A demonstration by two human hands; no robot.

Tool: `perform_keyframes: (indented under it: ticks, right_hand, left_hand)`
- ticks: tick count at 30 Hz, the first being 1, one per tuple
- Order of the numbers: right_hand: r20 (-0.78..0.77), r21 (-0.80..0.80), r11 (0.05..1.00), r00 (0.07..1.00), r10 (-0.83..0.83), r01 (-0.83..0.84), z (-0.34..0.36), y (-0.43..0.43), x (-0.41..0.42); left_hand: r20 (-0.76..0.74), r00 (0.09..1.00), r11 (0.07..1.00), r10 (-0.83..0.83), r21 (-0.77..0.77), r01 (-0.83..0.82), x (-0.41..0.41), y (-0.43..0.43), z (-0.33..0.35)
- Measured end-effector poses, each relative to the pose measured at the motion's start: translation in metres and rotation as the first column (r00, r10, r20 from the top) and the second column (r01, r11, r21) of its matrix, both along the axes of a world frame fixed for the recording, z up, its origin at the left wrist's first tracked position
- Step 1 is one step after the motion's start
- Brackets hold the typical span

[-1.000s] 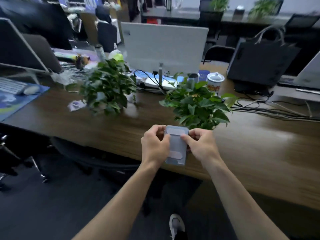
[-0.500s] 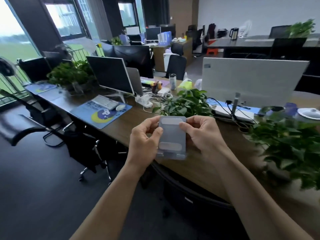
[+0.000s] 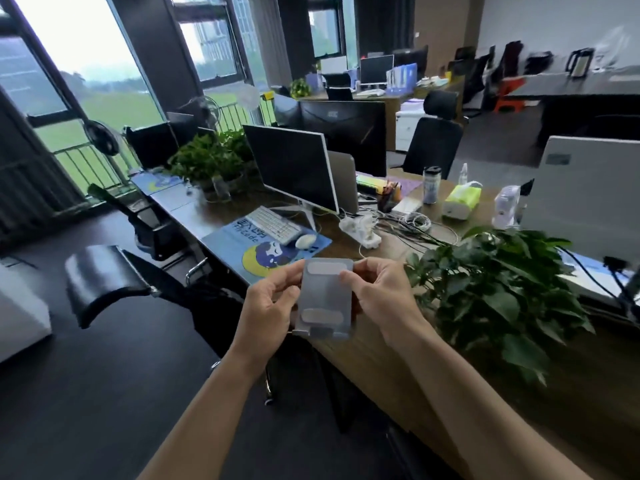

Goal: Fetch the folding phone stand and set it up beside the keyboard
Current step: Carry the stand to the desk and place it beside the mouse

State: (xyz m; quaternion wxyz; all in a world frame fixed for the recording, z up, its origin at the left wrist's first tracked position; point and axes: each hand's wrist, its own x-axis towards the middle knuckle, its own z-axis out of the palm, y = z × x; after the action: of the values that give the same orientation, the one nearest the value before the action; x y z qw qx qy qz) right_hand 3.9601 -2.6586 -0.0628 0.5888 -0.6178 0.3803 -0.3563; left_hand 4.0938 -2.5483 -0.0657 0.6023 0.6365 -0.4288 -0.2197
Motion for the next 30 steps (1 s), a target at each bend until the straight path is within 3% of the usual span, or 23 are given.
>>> perform_keyframes:
  ticks: [5, 12, 18, 20, 24, 30]
  right_hand:
    - [-0.044, 0.026, 0.998, 0.998, -0.053, 0.054, -0.034, -0.058, 0.081]
    - [-0.101, 0.072, 0.975, 0.974, -0.203, 0.211, -0.093, -0.17, 0.22]
    - [-0.216, 0.113, 0.934, 0.926, -0.31, 0.339, -0.143, -0.274, 0.331]
    - [-0.255, 0.125, 0.917, 0.905, -0.34, 0.38, -0.161, -0.301, 0.358]
    - [-0.348, 0.153, 0.877, 0.855, -0.384, 0.456, -0.21, -0.355, 0.399]
    - [-0.476, 0.206, 0.812, 0.781, -0.404, 0.545, -0.288, -0.412, 0.423]
  left_hand:
    - [0.029, 0.996, 0.995, -0.081, 0.058, 0.079, 0.087, -0.063, -0.035]
    - [0.066, 0.926, 0.92, -0.372, 0.158, 0.358, 0.25, -0.19, -0.103]
    - [0.311, 0.807, 0.86, -0.502, 0.276, 0.429, 0.389, -0.319, -0.169]
    - [0.417, 0.716, 0.827, -0.56, 0.332, 0.454, 0.419, -0.355, -0.191]
    - [0.6, 0.451, 0.749, -0.66, 0.484, 0.452, 0.464, -0.421, -0.247]
    - [0.677, 0.068, 0.652, -0.733, 0.67, 0.356, 0.492, -0.501, -0.326]
